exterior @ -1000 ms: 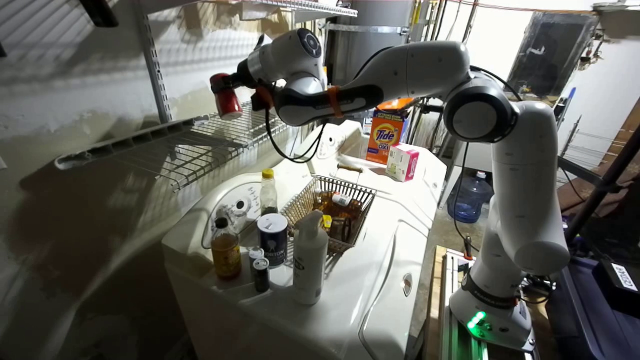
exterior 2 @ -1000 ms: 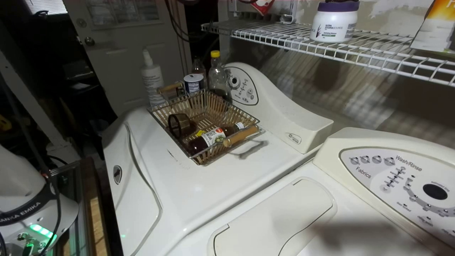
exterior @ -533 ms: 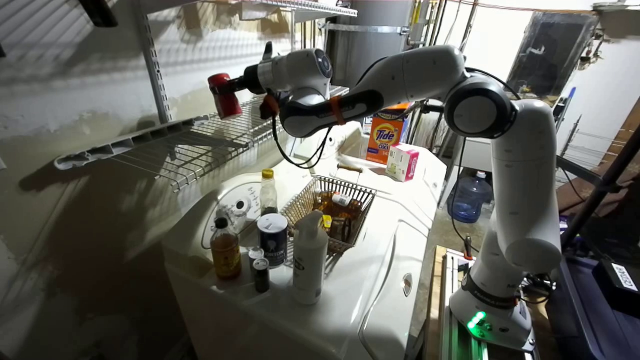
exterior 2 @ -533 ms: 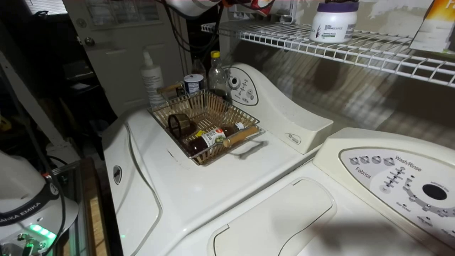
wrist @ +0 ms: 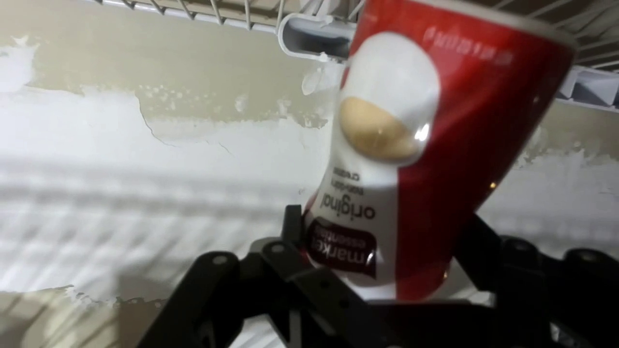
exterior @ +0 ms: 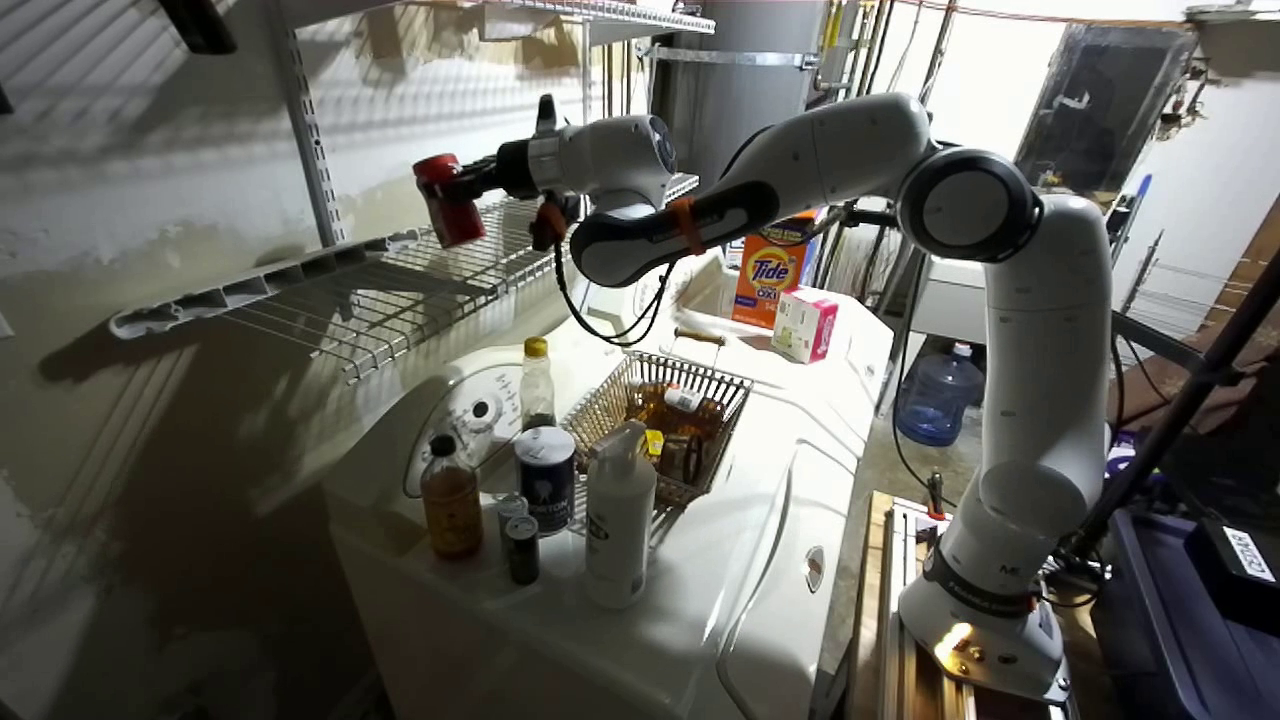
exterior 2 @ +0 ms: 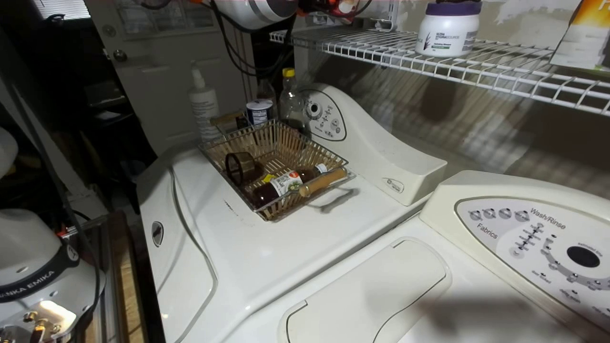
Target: Put the red bottle bottom first on the metal rack
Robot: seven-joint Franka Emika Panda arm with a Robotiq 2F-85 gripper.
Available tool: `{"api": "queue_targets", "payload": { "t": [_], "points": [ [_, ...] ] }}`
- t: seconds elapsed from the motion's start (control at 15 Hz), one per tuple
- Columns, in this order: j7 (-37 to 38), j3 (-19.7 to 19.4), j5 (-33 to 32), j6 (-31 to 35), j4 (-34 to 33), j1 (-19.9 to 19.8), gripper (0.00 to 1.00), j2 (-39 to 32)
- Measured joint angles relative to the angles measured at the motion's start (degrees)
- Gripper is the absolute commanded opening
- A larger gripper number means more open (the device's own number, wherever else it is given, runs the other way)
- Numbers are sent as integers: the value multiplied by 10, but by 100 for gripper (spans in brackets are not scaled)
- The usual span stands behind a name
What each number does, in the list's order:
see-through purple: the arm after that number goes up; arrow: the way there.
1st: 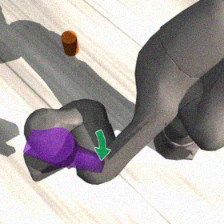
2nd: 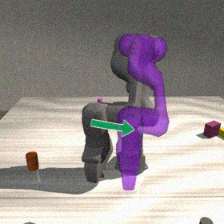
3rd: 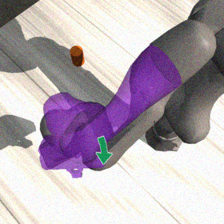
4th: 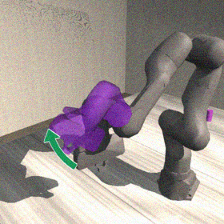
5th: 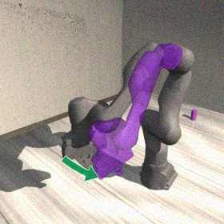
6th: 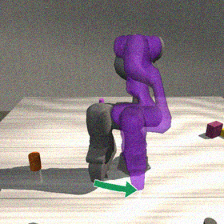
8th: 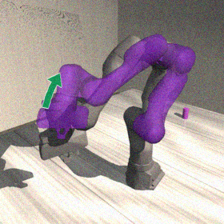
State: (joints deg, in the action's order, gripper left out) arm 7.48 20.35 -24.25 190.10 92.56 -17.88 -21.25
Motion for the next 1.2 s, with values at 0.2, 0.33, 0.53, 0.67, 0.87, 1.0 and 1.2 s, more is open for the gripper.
{"api": "queue_targets", "payload": {
  "t": [0.2,0.33,0.53,0.67,0.87,1.0,1.2],
  "points": [
    [-20,34,-17,9,8,-45,51,0],
    [-31,47,-26,20,17,-69,51,0],
    [-38,57,-39,47,34,-92,51,-1],
    [-40,58,-44,68,45,-102,51,-1],
    [-44,53,-44,105,56,-107,51,-1],
    [-46,46,-44,125,64,-106,51,-1],
    [-46,37,-44,144,79,-106,51,-2]
  ]
}}
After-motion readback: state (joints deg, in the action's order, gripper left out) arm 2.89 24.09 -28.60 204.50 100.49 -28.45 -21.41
